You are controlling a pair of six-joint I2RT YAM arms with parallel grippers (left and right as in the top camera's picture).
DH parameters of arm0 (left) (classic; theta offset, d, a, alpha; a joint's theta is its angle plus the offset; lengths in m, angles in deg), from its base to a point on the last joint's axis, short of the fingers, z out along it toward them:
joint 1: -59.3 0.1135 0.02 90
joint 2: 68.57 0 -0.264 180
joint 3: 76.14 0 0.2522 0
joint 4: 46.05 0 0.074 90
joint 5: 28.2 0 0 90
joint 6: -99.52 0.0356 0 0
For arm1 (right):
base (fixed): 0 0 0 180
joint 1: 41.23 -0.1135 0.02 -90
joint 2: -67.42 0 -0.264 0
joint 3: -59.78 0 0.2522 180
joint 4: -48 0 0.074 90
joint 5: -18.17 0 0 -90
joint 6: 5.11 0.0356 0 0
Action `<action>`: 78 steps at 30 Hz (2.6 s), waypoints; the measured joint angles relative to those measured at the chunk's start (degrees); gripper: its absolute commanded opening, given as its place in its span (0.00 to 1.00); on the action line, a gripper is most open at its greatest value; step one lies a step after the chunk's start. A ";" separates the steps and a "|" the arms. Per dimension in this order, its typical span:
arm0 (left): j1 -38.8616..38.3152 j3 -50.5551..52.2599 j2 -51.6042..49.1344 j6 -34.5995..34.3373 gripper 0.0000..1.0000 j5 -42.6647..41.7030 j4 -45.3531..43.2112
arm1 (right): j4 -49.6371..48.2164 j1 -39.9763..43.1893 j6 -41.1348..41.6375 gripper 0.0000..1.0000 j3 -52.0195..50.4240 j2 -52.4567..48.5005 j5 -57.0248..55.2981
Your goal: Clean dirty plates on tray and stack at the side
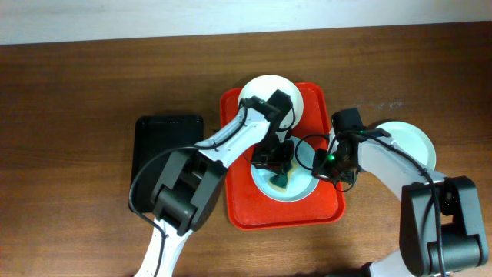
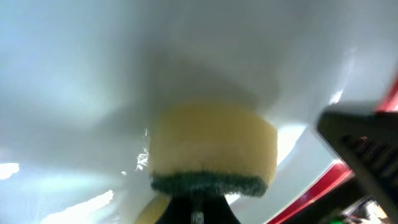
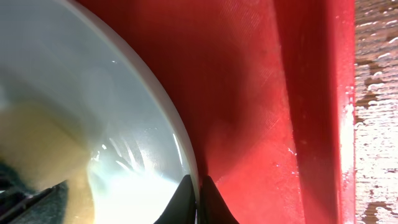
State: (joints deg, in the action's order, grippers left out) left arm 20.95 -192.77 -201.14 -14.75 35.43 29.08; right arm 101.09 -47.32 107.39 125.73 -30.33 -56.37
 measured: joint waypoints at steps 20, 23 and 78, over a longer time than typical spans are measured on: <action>1.60 -21.88 0.57 -1.92 0.00 24.65 20.59 | -0.24 -0.02 -0.11 0.04 0.11 0.00 0.02; 5.09 -23.23 5.81 -1.92 0.00 25.90 24.24 | -0.13 -0.02 -1.33 0.04 0.11 0.00 0.02; 57.81 5.84 37.38 4.76 1.00 31.71 11.50 | 5.66 -22.51 -7.28 0.04 28.81 5.14 -11.02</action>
State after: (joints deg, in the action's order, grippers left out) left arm 78.77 -186.94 -163.77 -9.99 67.15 40.57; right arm 106.75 -69.83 100.11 154.53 -25.19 -67.39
